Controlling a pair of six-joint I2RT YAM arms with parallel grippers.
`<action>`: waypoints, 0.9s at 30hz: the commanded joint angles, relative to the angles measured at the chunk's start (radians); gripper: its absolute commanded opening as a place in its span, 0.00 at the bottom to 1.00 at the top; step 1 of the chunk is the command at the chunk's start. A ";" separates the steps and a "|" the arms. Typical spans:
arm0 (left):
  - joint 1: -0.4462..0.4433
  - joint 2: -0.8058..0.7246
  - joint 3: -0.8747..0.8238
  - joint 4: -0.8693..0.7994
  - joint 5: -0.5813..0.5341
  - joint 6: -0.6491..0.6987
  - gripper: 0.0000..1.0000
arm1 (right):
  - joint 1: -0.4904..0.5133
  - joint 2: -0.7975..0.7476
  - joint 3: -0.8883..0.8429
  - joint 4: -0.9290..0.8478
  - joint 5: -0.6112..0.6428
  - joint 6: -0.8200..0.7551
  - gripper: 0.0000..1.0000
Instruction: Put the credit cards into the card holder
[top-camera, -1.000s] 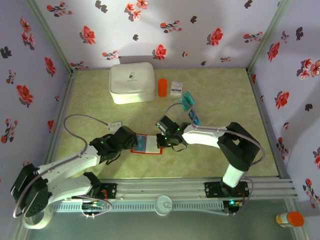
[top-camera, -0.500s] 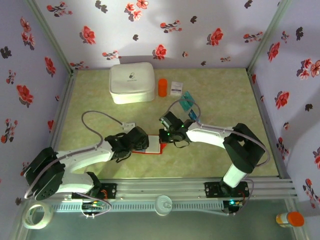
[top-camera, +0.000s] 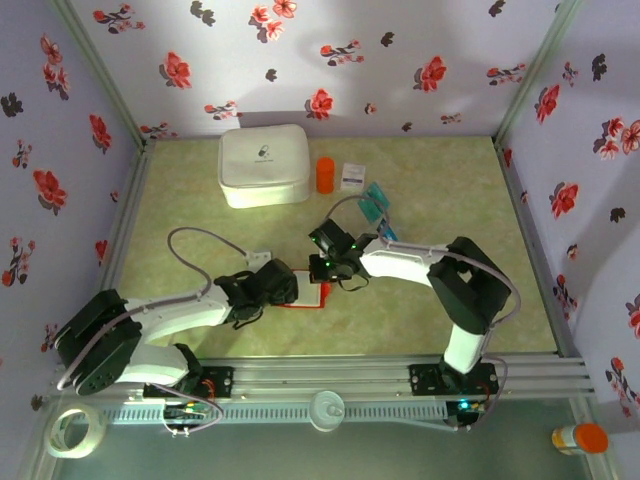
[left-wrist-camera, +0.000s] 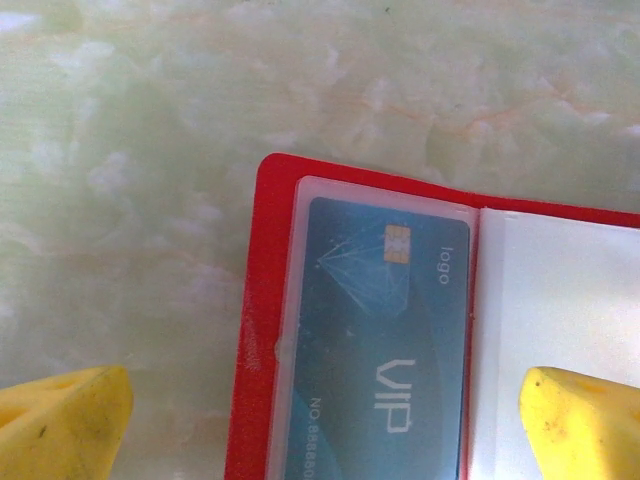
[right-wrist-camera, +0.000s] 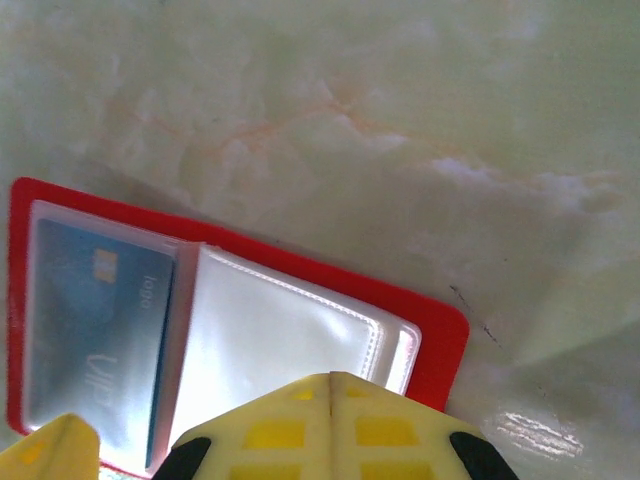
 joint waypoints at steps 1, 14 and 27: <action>-0.009 0.011 -0.025 0.029 0.002 -0.006 1.00 | 0.008 0.027 0.029 -0.013 -0.008 -0.018 0.03; -0.008 0.026 -0.047 0.071 0.020 0.008 1.00 | 0.024 0.093 0.036 0.036 -0.063 0.014 0.02; -0.022 -0.092 -0.107 0.168 0.035 0.012 1.00 | 0.028 0.088 0.025 0.054 -0.068 0.027 0.02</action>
